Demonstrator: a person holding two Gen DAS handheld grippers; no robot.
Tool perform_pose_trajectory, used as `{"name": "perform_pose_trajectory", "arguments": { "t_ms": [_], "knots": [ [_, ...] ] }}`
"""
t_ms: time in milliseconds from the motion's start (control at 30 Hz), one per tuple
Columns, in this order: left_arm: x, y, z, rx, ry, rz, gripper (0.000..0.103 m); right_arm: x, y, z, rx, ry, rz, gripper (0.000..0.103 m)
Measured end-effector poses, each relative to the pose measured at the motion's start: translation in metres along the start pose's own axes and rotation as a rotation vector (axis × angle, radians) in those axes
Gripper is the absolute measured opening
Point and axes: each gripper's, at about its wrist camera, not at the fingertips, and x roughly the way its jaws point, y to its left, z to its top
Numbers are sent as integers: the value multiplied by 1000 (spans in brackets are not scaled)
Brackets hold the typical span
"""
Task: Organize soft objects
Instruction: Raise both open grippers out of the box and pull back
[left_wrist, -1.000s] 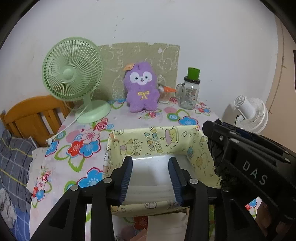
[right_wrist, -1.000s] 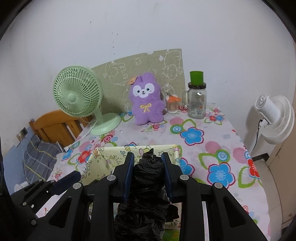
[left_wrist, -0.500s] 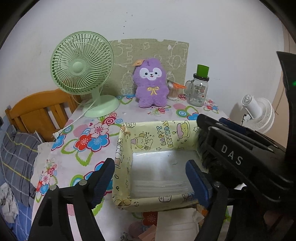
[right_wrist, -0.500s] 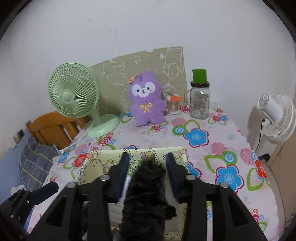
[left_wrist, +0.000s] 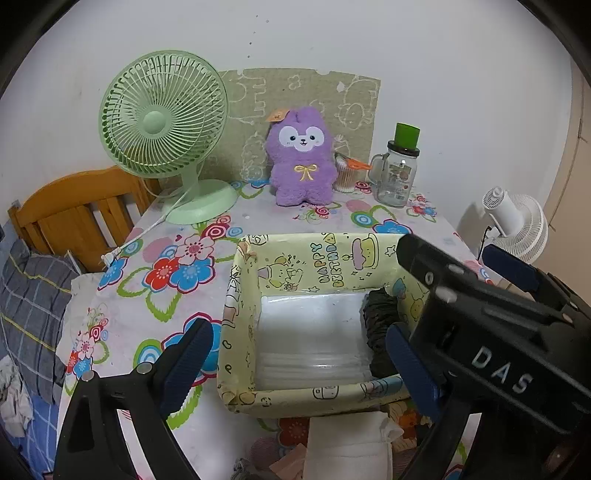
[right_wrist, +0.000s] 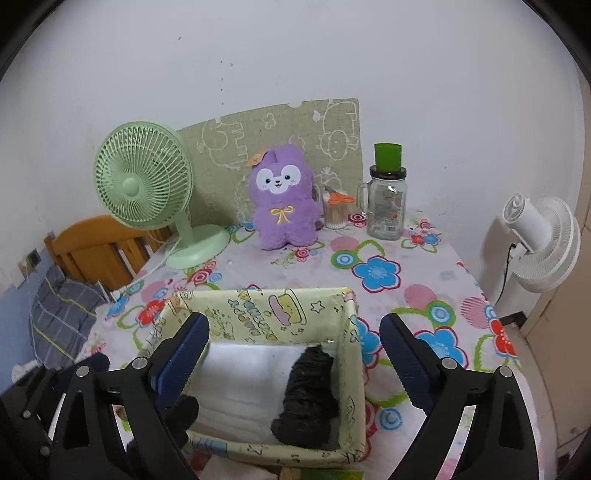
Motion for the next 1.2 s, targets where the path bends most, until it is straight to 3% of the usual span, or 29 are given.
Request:
{"name": "perform_pose_trajectory", "arguments": {
  "t_ms": [367,1200],
  "knots": [
    [-17,-6,-7,12,-25,-1,103,-28,2,-8,-23,-4,-3,95],
    [-45,-5,-28,20,-65,12,103,-71,19,-29,-65,5,-15,101]
  ]
}}
